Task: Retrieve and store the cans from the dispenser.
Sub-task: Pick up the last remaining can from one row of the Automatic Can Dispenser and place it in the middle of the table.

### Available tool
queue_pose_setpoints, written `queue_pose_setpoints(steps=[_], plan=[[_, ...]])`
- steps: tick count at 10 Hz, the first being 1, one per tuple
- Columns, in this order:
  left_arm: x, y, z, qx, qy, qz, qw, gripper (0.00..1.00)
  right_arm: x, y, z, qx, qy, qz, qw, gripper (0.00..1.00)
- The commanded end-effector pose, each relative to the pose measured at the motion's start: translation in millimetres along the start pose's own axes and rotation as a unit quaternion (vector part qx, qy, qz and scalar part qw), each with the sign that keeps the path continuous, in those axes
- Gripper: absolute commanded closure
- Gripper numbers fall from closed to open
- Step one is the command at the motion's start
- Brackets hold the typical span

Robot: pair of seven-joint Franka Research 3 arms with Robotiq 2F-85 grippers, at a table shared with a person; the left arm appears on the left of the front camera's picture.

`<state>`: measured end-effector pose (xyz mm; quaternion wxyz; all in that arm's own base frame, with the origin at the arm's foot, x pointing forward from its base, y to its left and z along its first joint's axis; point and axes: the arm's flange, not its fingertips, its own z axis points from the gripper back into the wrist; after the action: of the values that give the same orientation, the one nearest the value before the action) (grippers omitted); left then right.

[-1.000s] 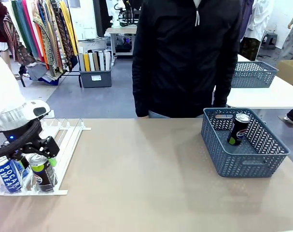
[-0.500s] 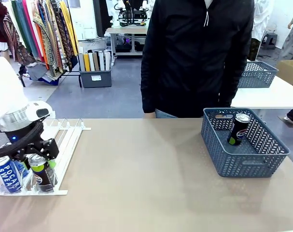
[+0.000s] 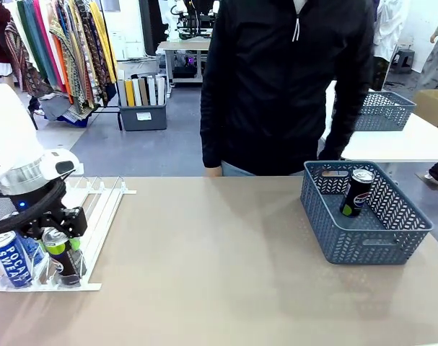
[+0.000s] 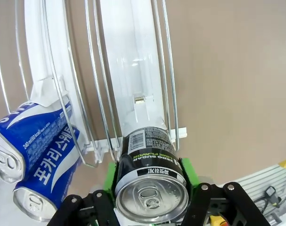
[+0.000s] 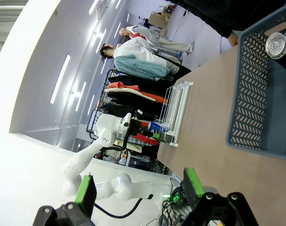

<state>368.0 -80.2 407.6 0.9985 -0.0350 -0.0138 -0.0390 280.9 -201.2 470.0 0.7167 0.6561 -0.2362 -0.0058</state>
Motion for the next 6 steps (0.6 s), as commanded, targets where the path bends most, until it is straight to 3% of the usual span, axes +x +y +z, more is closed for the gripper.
queue_pose_setpoints(steps=[1,3,6], plan=[[-24.4,0.9,-17.7,0.012,-0.014,0.01,1.0,1.0,1.7,2.0,1.1,0.006,-0.002,0.011,1.0,0.0],[-30.8,-1.0,9.6,0.001,-0.029,0.004,1.0,1.0,1.7,2.0,1.1,0.006,-0.002,0.011,1.0,0.0],[-49.6,-3.7,113.8,0.016,-0.11,-0.007,0.994,1.0,1.7,2.0,1.1,0.006,-0.002,0.011,1.0,0.0]])
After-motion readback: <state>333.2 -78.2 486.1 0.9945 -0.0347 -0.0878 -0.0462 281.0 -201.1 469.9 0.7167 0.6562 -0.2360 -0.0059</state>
